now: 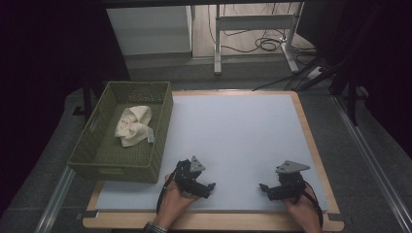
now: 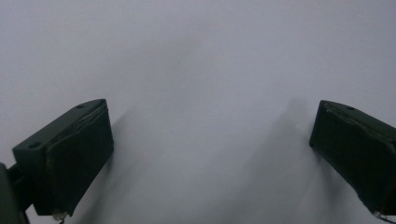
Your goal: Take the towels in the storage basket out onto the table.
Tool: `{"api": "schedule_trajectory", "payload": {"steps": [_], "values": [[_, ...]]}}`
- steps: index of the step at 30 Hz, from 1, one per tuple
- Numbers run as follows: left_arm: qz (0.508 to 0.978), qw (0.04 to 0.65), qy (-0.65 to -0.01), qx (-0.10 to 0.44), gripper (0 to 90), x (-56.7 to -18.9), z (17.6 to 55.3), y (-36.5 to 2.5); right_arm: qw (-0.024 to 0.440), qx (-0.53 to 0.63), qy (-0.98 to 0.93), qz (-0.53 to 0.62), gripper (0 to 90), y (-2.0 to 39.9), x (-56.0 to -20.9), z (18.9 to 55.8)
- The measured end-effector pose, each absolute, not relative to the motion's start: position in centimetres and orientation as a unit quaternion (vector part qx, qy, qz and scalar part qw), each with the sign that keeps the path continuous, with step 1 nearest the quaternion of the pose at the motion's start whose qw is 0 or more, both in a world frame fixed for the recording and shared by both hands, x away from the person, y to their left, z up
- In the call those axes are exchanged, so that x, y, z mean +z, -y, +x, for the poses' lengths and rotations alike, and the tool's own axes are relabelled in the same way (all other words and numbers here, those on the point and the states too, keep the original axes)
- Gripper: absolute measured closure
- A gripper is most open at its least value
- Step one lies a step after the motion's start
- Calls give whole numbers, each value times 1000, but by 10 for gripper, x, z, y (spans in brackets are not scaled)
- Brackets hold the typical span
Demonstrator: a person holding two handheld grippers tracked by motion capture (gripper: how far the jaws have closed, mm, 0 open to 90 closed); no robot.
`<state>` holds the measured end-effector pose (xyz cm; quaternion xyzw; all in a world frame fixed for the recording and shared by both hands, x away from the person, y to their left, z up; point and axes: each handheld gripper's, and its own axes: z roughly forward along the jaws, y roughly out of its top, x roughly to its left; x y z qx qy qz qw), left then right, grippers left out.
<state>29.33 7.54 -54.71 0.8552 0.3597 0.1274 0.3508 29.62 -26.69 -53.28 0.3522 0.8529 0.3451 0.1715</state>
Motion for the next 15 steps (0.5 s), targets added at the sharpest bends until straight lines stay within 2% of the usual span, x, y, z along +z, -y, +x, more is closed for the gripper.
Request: {"api": "schedule_trajectory", "payload": {"steps": [12, 15], "values": [[856, 348, -361, 127, 0, -547, 294, -75, 195, 345, -851, 344, 56, 265, -533, 291], [856, 349, -361, 127, 0, -547, 294, -75, 179, 345, -851, 352, 55, 266, -533, 294]]}}
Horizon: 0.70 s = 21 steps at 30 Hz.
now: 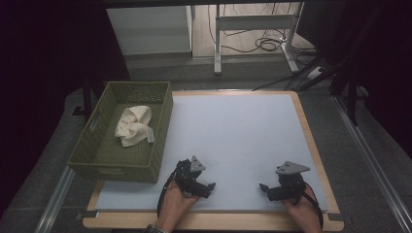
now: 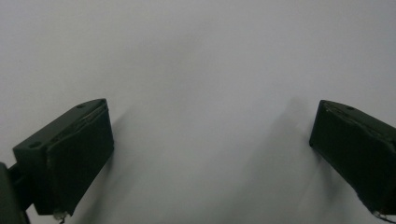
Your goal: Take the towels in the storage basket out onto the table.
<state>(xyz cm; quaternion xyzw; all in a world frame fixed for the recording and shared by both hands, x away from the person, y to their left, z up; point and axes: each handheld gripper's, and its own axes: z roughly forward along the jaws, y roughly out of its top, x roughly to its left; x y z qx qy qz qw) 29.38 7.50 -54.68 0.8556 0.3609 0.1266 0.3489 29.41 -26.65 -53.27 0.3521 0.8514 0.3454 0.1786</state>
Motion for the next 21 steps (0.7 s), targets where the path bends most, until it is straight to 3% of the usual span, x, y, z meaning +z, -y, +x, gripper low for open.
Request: {"api": "schedule_trajectory", "payload": {"steps": [21], "values": [[855, 354, -357, 125, 13, -546, 293, -76, 171, 345, -852, 355, 55, 267, -533, 296]]}}
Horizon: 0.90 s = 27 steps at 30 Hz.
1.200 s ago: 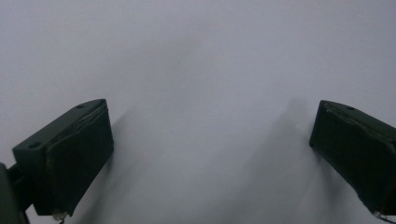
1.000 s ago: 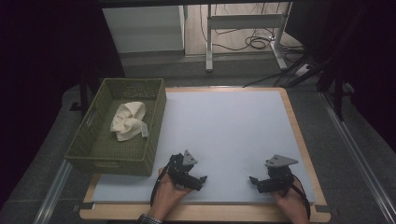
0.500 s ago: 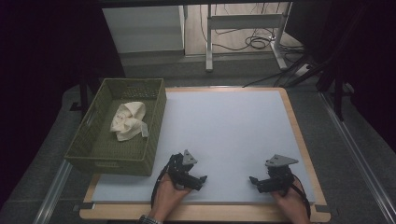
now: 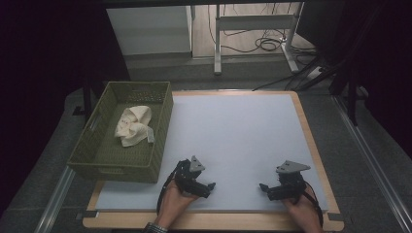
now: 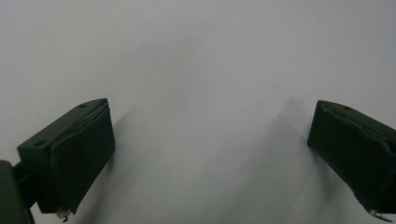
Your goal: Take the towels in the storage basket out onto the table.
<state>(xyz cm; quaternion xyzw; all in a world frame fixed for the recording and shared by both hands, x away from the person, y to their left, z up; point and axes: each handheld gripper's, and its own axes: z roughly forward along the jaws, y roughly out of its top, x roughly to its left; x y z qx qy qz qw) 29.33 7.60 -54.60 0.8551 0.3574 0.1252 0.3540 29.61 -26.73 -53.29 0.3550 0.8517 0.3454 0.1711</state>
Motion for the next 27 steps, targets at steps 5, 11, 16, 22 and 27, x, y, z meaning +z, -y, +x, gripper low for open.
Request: {"api": "schedule_trajectory", "payload": {"steps": [5, 11, 16, 22, 27], "values": [[857, 355, -353, 122, 29, -541, 293, -77, 171, 345, -852, 355, 55, 267, -533, 296], [857, 358, -347, 129, 29, -526, 295, -78, 171, 346, -852, 355, 55, 267, -533, 296], [859, 359, -347, 116, 28, -519, 299, -77, 171, 346, -852, 355, 55, 267, -533, 296], [861, 359, -344, 111, 21, -509, 305, -74, 171, 346, -852, 355, 55, 267, -533, 296], [857, 369, -345, 105, 19, -498, 309, -76, 171, 346, -852, 355, 55, 267, -533, 296]]}}
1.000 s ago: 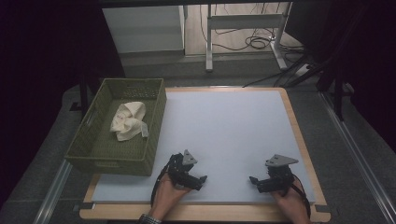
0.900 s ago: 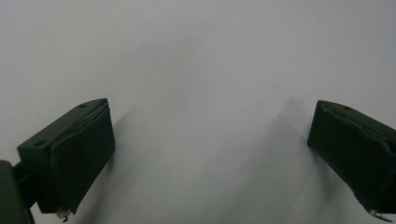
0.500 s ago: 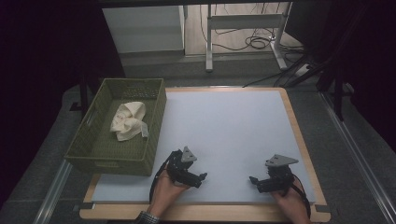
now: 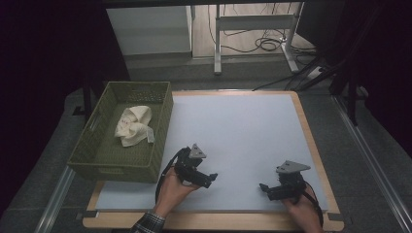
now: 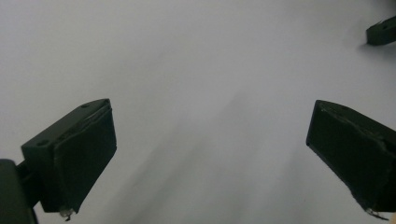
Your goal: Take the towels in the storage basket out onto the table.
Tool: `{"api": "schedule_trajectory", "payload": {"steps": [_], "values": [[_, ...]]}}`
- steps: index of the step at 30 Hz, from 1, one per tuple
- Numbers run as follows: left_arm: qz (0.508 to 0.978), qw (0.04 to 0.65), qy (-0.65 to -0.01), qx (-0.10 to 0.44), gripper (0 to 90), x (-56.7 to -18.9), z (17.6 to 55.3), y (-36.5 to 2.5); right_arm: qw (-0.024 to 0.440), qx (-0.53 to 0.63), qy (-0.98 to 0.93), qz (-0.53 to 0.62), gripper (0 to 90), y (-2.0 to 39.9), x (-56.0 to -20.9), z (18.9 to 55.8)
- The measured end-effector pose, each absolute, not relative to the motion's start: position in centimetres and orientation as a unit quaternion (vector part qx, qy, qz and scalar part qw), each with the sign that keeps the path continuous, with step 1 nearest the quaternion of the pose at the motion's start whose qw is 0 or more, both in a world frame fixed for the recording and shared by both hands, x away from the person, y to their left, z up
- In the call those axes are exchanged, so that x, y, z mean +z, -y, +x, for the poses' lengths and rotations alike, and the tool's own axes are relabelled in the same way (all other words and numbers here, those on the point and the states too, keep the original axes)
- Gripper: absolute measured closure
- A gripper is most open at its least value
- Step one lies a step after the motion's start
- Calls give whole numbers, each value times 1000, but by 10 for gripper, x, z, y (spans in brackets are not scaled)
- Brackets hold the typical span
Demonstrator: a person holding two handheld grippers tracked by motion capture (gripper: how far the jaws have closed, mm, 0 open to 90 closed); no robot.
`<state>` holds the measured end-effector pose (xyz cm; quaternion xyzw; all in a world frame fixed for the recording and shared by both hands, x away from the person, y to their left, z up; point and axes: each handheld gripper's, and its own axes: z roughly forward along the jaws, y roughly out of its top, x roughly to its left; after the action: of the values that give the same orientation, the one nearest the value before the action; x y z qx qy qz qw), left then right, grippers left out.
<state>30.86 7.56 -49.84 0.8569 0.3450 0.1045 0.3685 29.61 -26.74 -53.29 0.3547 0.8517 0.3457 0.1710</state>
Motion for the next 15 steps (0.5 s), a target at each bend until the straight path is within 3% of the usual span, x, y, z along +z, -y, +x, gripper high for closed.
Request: {"api": "schedule_trajectory", "payload": {"steps": [15], "values": [[861, 360, -340, 119, 14, -468, 320, -77, 171, 346, -852, 355, 55, 267, -533, 296]]}}
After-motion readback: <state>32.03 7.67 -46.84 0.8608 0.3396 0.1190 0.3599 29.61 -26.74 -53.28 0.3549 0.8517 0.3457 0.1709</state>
